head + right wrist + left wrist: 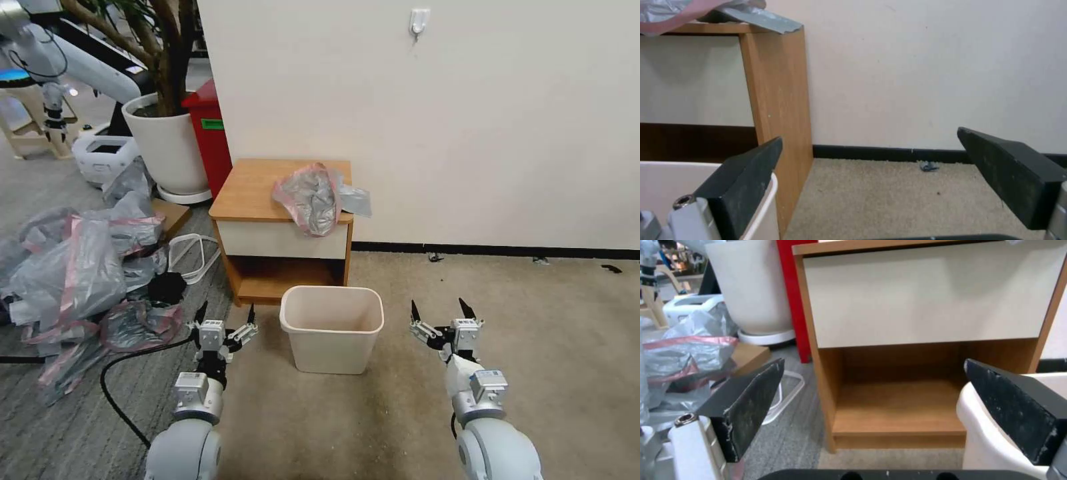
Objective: Pick up the garbage bag from the table and place it over the trash can.
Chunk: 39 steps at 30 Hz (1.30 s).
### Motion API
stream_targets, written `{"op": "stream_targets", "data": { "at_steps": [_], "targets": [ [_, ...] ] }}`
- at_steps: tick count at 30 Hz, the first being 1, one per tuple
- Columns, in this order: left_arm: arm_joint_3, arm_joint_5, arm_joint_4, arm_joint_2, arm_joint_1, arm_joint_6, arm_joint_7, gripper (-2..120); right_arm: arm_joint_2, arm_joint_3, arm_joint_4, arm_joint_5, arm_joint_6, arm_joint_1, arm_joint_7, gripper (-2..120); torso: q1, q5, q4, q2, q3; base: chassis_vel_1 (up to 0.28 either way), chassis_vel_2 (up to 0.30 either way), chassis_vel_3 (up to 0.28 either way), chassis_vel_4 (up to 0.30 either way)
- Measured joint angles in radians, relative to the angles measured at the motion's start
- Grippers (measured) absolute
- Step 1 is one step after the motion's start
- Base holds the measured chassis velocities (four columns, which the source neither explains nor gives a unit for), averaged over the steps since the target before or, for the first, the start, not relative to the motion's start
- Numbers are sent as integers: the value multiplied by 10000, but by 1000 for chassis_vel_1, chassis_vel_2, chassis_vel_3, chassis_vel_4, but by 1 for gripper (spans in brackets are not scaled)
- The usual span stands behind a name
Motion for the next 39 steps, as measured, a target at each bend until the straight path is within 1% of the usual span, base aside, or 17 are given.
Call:
{"op": "stream_targets", "data": {
  "at_steps": [39],
  "targets": [
    [0, 0, 0, 0, 0, 0, 0, 100, 0, 0, 0, 0, 0, 0, 0, 100, 0, 0, 0, 0, 0, 0, 0, 0, 0]
  ]
}}
